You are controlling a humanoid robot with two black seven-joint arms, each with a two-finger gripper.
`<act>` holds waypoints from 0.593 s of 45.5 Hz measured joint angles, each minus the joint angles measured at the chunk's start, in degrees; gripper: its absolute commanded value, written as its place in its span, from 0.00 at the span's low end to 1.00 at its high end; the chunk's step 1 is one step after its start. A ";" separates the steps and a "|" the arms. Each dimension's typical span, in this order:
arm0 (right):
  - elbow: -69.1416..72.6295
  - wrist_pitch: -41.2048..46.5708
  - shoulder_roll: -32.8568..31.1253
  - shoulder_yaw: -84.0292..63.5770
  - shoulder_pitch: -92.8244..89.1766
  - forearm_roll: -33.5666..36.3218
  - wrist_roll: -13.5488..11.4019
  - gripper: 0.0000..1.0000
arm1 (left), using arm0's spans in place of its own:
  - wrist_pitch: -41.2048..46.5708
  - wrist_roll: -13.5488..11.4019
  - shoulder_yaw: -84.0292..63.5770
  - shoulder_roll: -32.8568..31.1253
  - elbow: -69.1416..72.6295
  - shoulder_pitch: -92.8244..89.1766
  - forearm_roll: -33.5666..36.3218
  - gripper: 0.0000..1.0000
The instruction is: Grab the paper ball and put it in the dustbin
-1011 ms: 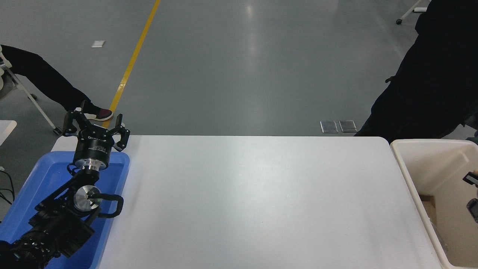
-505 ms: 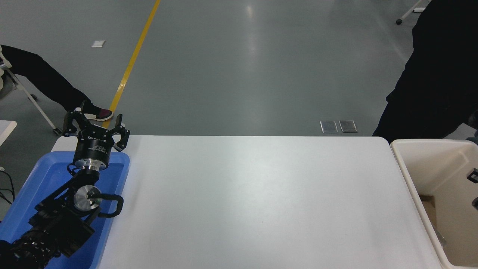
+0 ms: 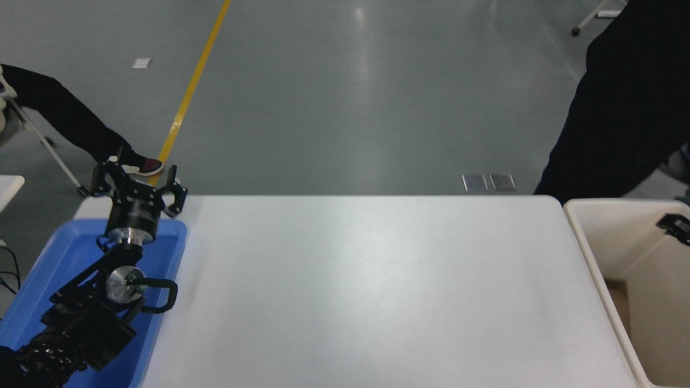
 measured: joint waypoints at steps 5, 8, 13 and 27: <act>4.56 9.26 2.50 -3.07 9.15 -0.06 0.00 1.00 | 0.00 0.00 0.00 -0.01 0.02 0.00 0.01 0.99; 6.55 16.59 4.38 -4.03 14.70 -0.08 0.02 1.00 | 0.00 0.00 0.00 0.00 0.03 0.00 0.00 0.99; 8.63 27.07 8.06 -3.80 22.36 -0.13 -0.02 1.00 | 0.00 0.00 0.02 0.00 0.03 0.00 0.00 0.99; 11.59 38.73 17.51 -2.53 37.06 -0.04 -0.09 1.00 | 0.00 0.00 0.02 0.00 0.04 0.01 -0.04 0.99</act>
